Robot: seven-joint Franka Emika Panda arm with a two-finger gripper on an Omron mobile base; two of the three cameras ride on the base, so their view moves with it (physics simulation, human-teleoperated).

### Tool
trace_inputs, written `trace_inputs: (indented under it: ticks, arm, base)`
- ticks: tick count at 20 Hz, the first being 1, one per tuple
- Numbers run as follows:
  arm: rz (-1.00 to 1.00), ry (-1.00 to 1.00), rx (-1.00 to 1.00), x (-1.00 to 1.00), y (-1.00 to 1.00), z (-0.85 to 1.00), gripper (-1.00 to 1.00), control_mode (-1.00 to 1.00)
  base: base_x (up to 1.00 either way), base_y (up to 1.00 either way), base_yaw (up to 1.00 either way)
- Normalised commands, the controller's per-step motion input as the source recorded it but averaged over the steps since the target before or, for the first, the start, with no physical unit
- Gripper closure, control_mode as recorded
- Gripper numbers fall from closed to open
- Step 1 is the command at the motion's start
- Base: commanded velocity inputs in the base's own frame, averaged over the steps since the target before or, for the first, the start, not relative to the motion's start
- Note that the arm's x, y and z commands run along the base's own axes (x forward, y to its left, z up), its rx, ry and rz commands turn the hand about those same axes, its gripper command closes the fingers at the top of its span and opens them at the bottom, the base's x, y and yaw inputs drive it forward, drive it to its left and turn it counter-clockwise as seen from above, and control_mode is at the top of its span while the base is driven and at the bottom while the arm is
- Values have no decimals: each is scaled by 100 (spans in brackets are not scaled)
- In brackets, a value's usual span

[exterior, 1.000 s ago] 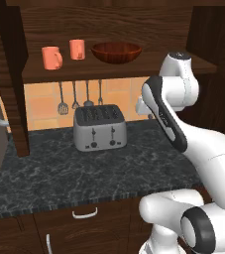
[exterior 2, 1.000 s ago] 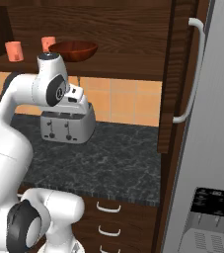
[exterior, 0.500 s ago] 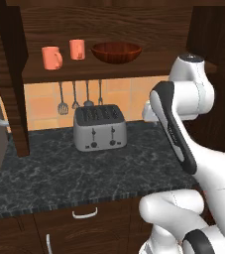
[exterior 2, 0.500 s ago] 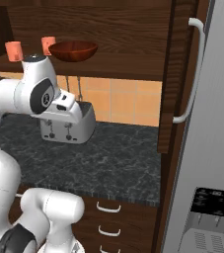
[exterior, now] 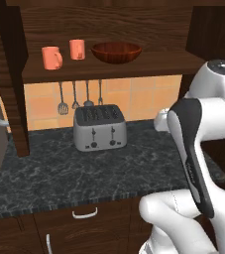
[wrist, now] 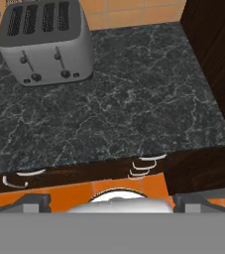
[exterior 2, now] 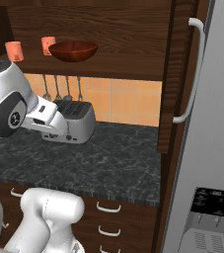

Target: Gather all objects into one cabinet and sort the glasses and bowls to opposite sides.

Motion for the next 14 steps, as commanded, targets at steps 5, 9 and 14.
trace_inputs:
  ticks: [5, 9, 14]
  arm:
    - [0, -1, 0, -22, 0, 34, -100, -100]
    - [0, 0, 0, -19, -4, 8, -100, -100]
    - [7, 0, 0, -36, -6, 0, -100, -100]
  base:
    - [0, 0, 0]
    - [0, 0, 0]
    - [0, 0, 0]
